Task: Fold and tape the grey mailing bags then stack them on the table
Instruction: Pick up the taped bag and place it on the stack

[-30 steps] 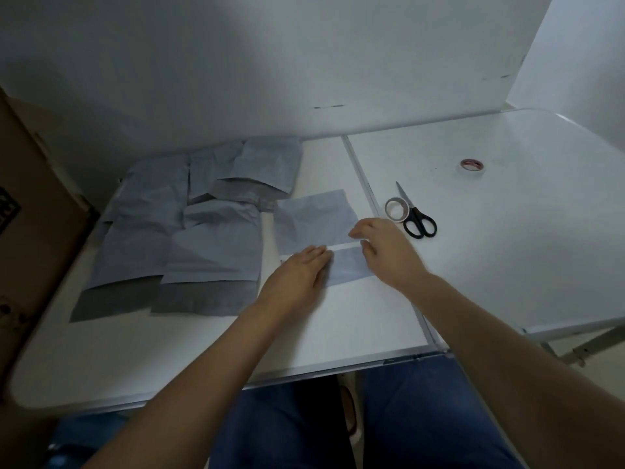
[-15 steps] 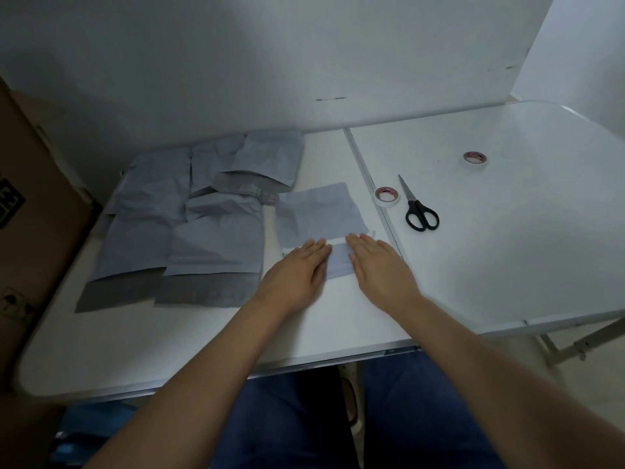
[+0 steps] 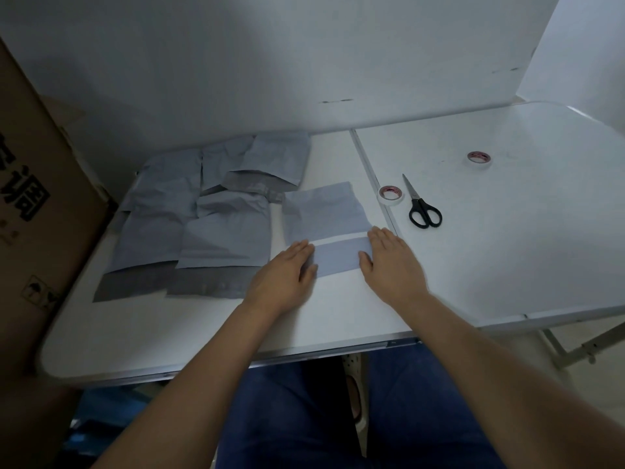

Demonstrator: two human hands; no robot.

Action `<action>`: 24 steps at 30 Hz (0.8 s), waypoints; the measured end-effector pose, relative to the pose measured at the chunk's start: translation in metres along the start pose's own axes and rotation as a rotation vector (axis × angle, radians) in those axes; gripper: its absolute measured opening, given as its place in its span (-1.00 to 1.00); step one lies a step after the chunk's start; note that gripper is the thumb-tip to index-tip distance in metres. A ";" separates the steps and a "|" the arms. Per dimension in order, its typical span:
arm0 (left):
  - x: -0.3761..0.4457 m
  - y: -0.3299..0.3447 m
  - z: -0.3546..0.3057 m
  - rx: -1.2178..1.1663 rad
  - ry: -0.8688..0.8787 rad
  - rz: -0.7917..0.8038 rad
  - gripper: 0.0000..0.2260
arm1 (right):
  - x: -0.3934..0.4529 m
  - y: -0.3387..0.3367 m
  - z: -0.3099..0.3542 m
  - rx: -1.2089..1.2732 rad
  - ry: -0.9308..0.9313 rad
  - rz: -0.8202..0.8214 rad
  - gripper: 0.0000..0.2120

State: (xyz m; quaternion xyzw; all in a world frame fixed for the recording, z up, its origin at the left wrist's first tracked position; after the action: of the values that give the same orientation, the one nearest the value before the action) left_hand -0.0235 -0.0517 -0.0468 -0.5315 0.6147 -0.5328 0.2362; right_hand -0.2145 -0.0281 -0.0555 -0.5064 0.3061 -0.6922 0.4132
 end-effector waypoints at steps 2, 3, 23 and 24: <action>-0.002 -0.002 0.007 0.005 -0.014 -0.004 -0.53 | 0.000 0.000 0.000 0.001 0.000 0.002 -0.50; -0.004 -0.004 0.011 0.001 -0.022 -0.005 -0.54 | 0.000 0.000 0.000 0.002 0.003 0.003 -0.50; 0.011 0.001 -0.020 0.029 0.055 0.058 -0.45 | 0.000 0.017 0.036 0.063 -0.123 0.065 -0.43; 0.010 0.000 -0.020 0.024 0.056 0.070 -0.42 | 0.001 0.014 0.027 0.065 -0.091 0.046 -0.43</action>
State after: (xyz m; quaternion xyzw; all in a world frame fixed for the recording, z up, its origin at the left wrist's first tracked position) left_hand -0.0440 -0.0531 -0.0378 -0.4916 0.6328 -0.5463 0.2436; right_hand -0.1850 -0.0359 -0.0589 -0.5165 0.2761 -0.6682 0.4588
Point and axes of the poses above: each hand's wrist, its own x-axis towards the middle knuckle, its own y-axis out of the palm, z = x × y, the point moved 8 cm from there along x, towards the middle knuckle, and after that the axes turned 15 degrees about -z, right-handed, at the moved point
